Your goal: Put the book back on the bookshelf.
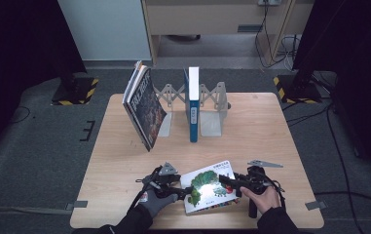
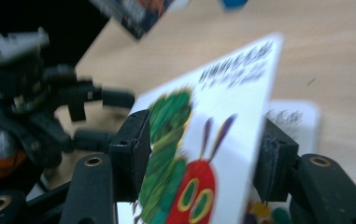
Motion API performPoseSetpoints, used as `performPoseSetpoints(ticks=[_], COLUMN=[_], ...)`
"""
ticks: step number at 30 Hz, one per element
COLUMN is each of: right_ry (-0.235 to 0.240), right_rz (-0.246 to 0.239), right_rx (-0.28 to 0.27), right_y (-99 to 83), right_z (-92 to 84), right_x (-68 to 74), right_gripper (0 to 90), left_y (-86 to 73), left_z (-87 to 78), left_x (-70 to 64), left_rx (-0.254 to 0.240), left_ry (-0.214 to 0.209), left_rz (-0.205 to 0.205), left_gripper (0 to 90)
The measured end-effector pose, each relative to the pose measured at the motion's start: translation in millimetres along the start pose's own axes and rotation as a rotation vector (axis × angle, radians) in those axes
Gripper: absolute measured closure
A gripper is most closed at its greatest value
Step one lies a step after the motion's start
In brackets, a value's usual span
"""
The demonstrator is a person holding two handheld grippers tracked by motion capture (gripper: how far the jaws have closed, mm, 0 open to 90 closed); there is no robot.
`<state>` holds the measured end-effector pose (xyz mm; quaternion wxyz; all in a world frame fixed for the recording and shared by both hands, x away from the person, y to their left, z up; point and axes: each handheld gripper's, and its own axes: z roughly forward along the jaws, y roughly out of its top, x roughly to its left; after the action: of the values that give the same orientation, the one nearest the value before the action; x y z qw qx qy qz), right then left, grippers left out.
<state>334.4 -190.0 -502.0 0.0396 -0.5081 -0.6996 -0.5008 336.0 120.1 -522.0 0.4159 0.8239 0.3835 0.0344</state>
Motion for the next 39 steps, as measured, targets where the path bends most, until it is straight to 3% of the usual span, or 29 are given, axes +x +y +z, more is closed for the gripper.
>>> performPoseSetpoints(ticks=[5,12,15,18,27,35,39], right_ry=[0.024,0.007,0.021,0.024,0.023,0.051,0.058], right_rz=[-0.015,-0.029,-0.024,-0.018,-0.025,-0.052,-0.047], right_rx=[0.041,0.081,0.090,0.106,0.119,0.106,0.105], right_y=[2.6,4.0,6.3,7.5,7.8,10.5,10.9], right_z=[8.5,8.6,7.5,7.0,7.3,5.2,4.7], right_x=[3.0,-5.9,-8.4,-10.5,-11.9,-8.6,-7.7], right_gripper=[49.1,57.3,60.9,62.5,64.6,69.5,71.0], left_y=[-0.1,0.6,0.2,-2.0,-4.1,-8.1,-7.3], left_z=[-0.1,0.2,1.2,3.9,4.8,5.7,5.0], left_x=[1.0,0.5,1.0,6.8,5.1,6.1,5.2], left_rx=[0.000,0.006,0.007,0.011,-0.002,-0.029,-0.022], left_ry=[-0.005,-0.001,0.003,-0.021,-0.006,-0.033,-0.030], left_rz=[-0.011,-0.004,-0.006,-0.066,-0.041,-0.024,-0.038], left_gripper=[25.3,25.1,24.3,18.7,17.1,12.0,12.5])
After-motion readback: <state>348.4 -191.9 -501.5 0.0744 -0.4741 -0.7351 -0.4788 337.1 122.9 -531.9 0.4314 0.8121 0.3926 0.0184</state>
